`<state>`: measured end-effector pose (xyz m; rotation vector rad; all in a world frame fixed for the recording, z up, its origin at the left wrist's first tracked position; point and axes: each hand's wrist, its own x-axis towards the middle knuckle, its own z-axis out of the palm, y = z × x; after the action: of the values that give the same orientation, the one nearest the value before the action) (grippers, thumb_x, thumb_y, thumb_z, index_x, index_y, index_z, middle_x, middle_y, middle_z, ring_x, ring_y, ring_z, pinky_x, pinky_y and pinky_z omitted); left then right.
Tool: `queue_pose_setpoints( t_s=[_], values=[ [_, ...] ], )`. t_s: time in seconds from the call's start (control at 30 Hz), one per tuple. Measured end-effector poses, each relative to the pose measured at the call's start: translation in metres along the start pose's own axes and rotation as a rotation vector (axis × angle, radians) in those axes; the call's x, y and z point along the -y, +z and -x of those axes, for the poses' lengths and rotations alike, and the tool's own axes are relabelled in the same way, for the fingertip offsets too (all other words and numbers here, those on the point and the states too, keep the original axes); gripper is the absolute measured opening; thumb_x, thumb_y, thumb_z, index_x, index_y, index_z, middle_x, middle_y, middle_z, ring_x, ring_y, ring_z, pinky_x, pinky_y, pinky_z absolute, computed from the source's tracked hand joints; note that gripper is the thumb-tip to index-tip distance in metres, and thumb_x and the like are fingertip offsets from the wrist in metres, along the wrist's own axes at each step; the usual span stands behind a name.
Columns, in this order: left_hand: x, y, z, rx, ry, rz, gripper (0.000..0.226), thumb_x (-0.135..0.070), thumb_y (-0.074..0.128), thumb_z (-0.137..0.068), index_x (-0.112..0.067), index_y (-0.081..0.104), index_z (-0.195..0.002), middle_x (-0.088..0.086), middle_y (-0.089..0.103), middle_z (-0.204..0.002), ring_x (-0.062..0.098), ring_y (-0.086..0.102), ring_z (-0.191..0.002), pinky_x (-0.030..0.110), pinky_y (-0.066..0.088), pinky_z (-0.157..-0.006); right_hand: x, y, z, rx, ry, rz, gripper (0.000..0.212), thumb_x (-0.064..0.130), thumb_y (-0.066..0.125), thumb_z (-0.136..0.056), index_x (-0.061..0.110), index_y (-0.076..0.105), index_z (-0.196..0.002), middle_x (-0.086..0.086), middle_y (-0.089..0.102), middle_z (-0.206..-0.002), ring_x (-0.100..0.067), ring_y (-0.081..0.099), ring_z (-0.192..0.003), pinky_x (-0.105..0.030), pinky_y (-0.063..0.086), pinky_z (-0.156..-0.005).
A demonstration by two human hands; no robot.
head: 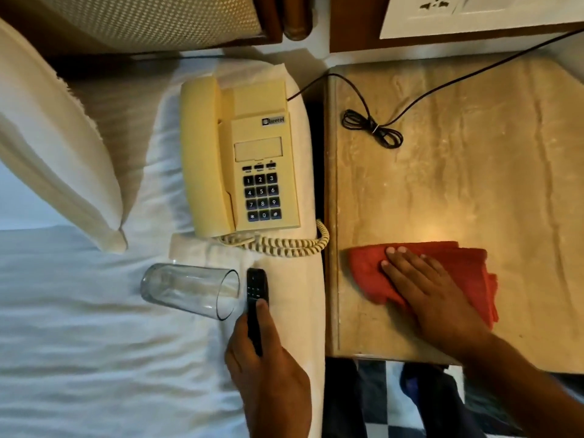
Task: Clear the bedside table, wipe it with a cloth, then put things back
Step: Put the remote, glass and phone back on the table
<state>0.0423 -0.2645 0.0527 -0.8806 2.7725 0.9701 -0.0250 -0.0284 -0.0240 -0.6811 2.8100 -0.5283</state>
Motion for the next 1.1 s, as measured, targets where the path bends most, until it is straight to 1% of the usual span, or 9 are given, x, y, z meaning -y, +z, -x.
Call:
queue_pose_setpoints(
  t_s=[0.13,0.2,0.27,0.47,0.7,0.83,0.93,1.03,1.1],
  values=[
    [-0.056,-0.005,0.025,0.154,-0.305,0.564,0.063,-0.007,0.073,-0.084,-0.035,0.052,-0.137,0.004,0.069,-0.127,0.034,0.066,-0.115,0.026,0.053,-0.092,-0.002,-0.025,-0.002,-0.153,0.362,-0.544,0.052,0.005,0.054,-0.084,0.016,0.054,-0.135,-0.001,0.061,-0.133,-0.008,0.058,-0.123,-0.027,0.04,-0.107],
    [-0.085,0.01,0.033,0.373,-0.626,0.952,0.063,-0.008,0.069,-0.077,-0.033,0.057,-0.133,0.003,0.077,-0.114,0.026,0.073,-0.103,0.036,0.057,-0.087,0.019,-0.035,-0.006,-0.313,0.609,-0.92,0.046,-0.002,0.05,-0.089,0.019,0.059,-0.129,0.006,0.067,-0.119,0.007,0.061,-0.104,-0.014,0.046,-0.092],
    [-0.112,0.031,0.033,0.5,-0.757,1.142,0.054,0.002,0.055,-0.083,-0.021,0.06,-0.132,0.006,0.076,-0.116,0.024,0.072,-0.108,0.035,0.058,-0.087,0.041,-0.047,-0.001,-0.346,0.709,-1.187,0.052,-0.016,0.047,-0.09,0.016,0.064,-0.127,0.003,0.072,-0.116,-0.004,0.067,-0.106,-0.028,0.053,-0.094],
    [-0.148,0.062,0.021,0.753,-0.811,1.276,0.072,0.011,0.031,-0.074,-0.018,0.066,-0.129,0.023,0.071,-0.12,0.037,0.07,-0.111,0.047,0.055,-0.096,0.06,-0.082,0.065,-0.434,0.496,-1.079,0.064,-0.007,0.055,-0.082,0.02,0.058,-0.14,0.008,0.054,-0.148,-0.016,0.046,-0.141,-0.032,0.039,-0.114],
    [-0.199,0.093,0.076,0.928,-0.782,1.234,0.06,-0.007,0.048,-0.074,-0.021,0.066,-0.129,0.011,0.072,-0.125,0.024,0.068,-0.116,0.037,0.056,-0.097,-0.015,-0.1,0.058,-0.602,0.701,-1.287,0.057,-0.007,0.053,-0.095,0.032,0.06,-0.136,0.014,0.058,-0.144,-0.009,0.048,-0.138,-0.047,0.035,-0.118],
    [-0.237,0.129,0.046,1.0,-0.515,1.153,0.053,-0.004,0.043,-0.084,-0.025,0.068,-0.126,0.011,0.075,-0.116,0.019,0.072,-0.097,0.033,0.059,-0.087,-0.017,-0.098,0.099,-0.702,0.645,-1.225,0.05,0.008,0.055,-0.096,0.029,0.055,-0.142,0.005,0.055,-0.148,-0.028,0.052,-0.136,-0.051,0.043,-0.111],
    [-0.261,0.158,0.019,0.973,-0.213,0.968,0.057,0.006,0.043,-0.092,-0.031,0.061,-0.133,0.0,0.076,-0.106,0.008,0.071,-0.084,0.019,0.056,-0.07,-0.045,-0.103,0.14,-0.631,0.524,-0.891,0.043,0.003,0.054,-0.092,0.015,0.062,-0.132,0.002,0.058,-0.143,-0.022,0.055,-0.133,-0.032,0.045,-0.109],
    [-0.276,0.186,-0.015,0.788,0.562,0.367,0.059,0.007,0.056,-0.09,-0.023,0.054,-0.141,0.005,0.055,-0.139,0.016,0.055,-0.128,0.026,0.047,-0.105,-0.092,-0.107,0.167,-0.47,0.391,-0.438,0.043,0.015,0.051,-0.088,0.012,0.058,-0.13,-0.007,0.055,-0.146,-0.023,0.051,-0.136,-0.035,0.04,-0.111],
    [-0.287,0.208,-0.036,0.685,1.035,-0.076,0.064,0.003,0.059,-0.086,-0.015,0.049,-0.146,0.018,0.043,-0.148,0.035,0.044,-0.132,0.043,0.041,-0.112,-0.122,-0.104,0.174,-0.329,0.265,-0.153,0.049,0.019,0.049,-0.083,0.013,0.054,-0.131,-0.013,0.054,-0.146,-0.03,0.049,-0.137,-0.05,0.038,-0.11]
  ],
)
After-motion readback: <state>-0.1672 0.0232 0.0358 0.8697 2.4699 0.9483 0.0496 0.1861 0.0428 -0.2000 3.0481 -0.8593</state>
